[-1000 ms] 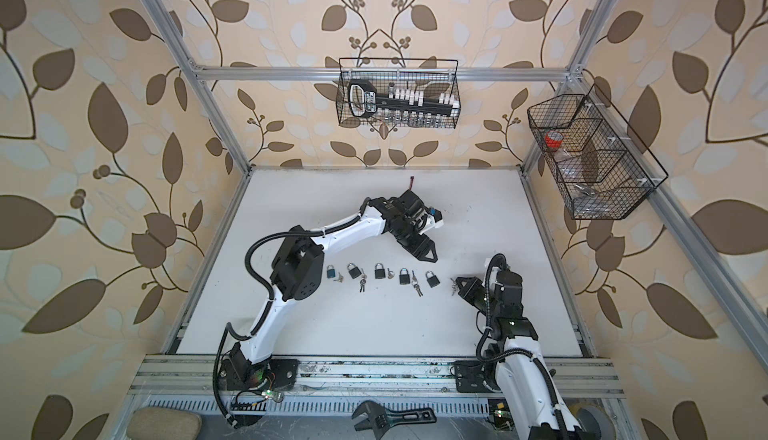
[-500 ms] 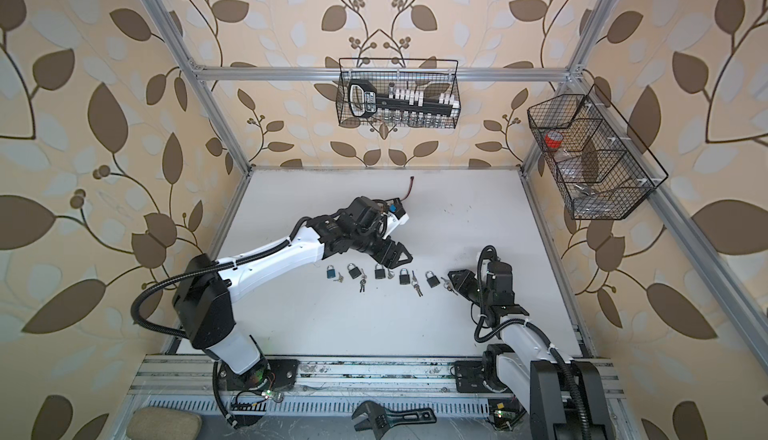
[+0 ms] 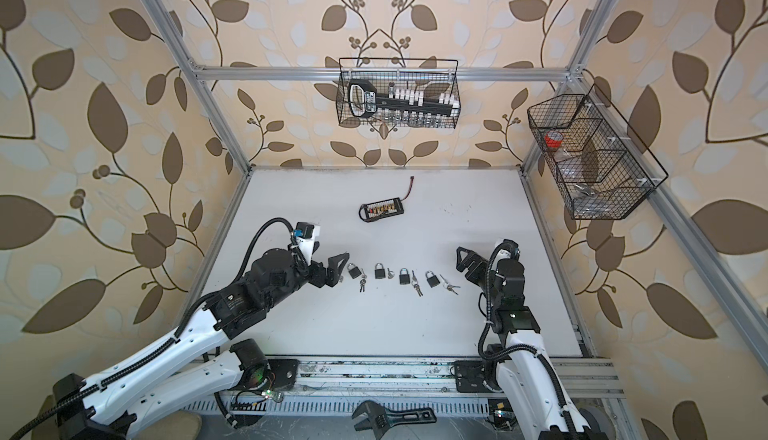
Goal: Lock with the key
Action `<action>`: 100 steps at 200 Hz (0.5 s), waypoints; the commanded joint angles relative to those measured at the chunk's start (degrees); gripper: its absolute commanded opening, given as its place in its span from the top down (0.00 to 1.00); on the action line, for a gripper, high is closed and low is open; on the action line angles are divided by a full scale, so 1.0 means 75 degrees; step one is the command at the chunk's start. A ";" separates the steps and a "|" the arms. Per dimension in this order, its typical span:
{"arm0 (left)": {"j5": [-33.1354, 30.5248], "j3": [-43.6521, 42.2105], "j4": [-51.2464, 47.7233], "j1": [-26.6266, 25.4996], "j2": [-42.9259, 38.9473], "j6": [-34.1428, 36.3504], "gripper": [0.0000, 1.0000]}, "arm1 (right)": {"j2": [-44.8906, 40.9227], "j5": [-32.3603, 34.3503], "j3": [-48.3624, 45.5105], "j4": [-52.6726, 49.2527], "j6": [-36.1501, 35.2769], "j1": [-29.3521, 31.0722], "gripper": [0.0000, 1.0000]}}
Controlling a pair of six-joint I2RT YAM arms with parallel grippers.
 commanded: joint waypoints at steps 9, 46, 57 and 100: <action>-0.1852 -0.0554 0.0737 0.0042 -0.0340 0.0801 0.01 | 0.0492 0.1027 0.0767 -0.0507 -0.0530 0.0018 0.00; -0.2578 -0.1011 0.1182 0.0122 -0.0383 0.1463 0.01 | 0.0910 0.1956 0.1091 -0.0071 -0.0832 0.0020 0.00; -0.2761 -0.1087 0.1241 0.0176 -0.0343 0.1459 0.01 | 0.0916 0.1975 0.0953 0.0351 -0.1091 0.0014 0.01; -0.3251 -0.1779 0.2053 0.0534 -0.0306 0.1954 0.01 | 0.1017 0.1938 0.0404 0.2029 -0.2444 0.0042 0.00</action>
